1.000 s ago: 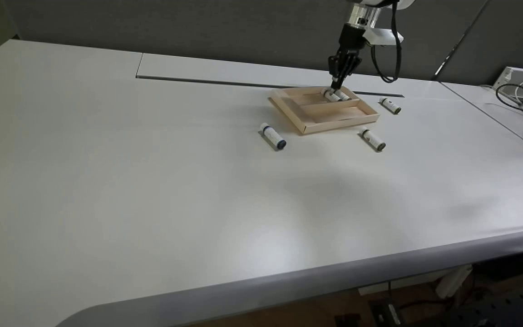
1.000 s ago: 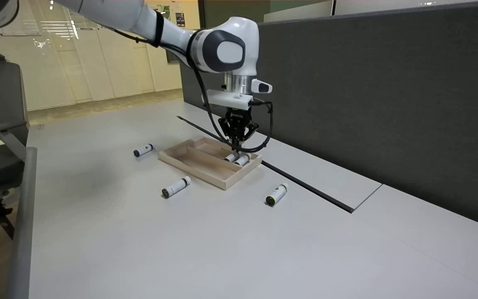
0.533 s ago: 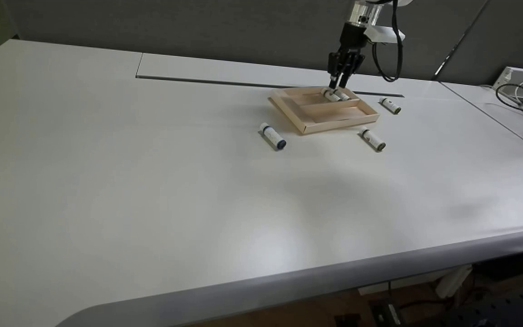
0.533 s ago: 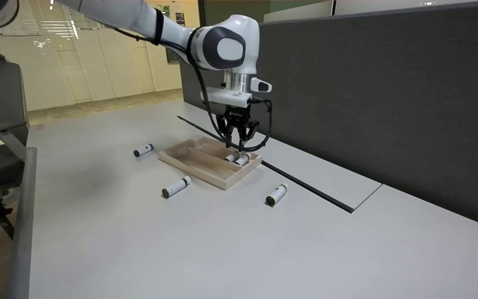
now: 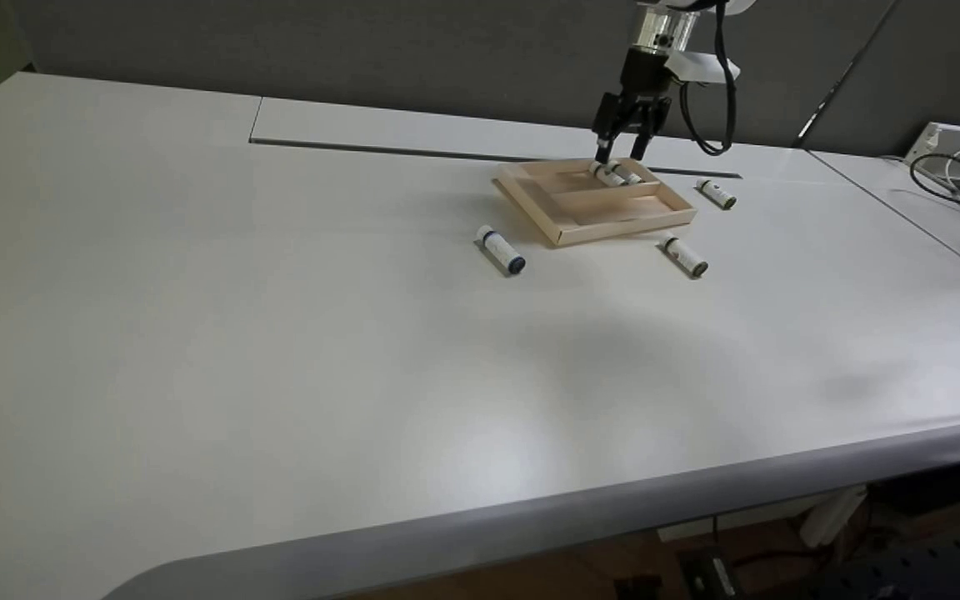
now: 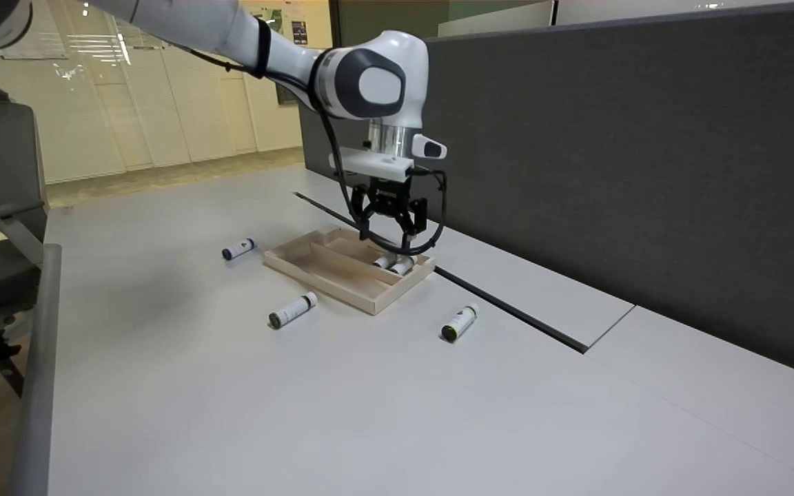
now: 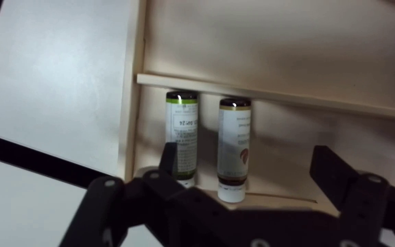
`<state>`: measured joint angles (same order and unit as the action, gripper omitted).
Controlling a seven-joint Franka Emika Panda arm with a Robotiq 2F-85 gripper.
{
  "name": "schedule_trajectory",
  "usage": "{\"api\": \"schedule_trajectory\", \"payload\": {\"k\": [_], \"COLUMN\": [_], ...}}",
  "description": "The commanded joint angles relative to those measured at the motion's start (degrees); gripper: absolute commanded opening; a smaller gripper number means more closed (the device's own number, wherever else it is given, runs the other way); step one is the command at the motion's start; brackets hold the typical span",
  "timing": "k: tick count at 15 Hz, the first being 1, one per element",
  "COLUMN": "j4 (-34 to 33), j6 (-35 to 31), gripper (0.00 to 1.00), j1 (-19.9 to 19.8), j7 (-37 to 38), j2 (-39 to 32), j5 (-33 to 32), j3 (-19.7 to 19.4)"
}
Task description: Pick up a bottle from the tray and put it on the table
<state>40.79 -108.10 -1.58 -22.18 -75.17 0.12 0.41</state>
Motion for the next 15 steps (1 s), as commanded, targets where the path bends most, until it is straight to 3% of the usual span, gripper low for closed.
{"api": "schedule_trajectory", "payload": {"k": [1, 6, 7, 15], "j4": [-2.15, -2.1, -2.08, -2.34], "j6": [1.8, 2.02, 1.82, 1.82], "gripper": [1.0, 1.0, 0.8, 0.26], "j1": [0.15, 0.62, 0.68, 0.89], "j7": [1.45, 1.33, 1.28, 1.05], "j2": [-1.38, -2.12, -2.27, -2.36], "j5": [0.46, 0.68, 0.63, 0.55], "j3": [0.08, 0.6, 0.69, 0.69]}}
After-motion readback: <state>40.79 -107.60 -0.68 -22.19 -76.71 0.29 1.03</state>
